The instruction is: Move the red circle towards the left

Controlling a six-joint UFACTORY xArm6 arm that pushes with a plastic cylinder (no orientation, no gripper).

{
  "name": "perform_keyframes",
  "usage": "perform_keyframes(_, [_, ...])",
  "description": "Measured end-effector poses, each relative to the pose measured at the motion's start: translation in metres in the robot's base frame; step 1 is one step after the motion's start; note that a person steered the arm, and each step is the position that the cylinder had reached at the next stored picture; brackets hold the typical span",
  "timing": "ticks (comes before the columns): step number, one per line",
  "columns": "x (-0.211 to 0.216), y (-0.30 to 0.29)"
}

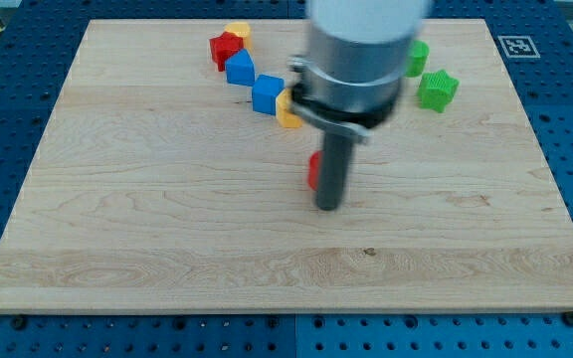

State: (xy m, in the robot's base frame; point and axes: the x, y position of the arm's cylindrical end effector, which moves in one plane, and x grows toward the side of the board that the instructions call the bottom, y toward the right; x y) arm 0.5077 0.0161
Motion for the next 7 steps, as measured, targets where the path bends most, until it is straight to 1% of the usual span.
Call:
perform_keyframes(1, [0.003, 0.021])
perform_keyframes(2, [0.005, 0.090])
perform_keyframes(3, [-0.016, 0.103])
perform_keyframes(4, [-0.017, 0.030])
perform_keyframes(5, [-0.023, -0.062])
perform_keyframes(6, [-0.019, -0.096])
perform_keyframes(7, [0.007, -0.103])
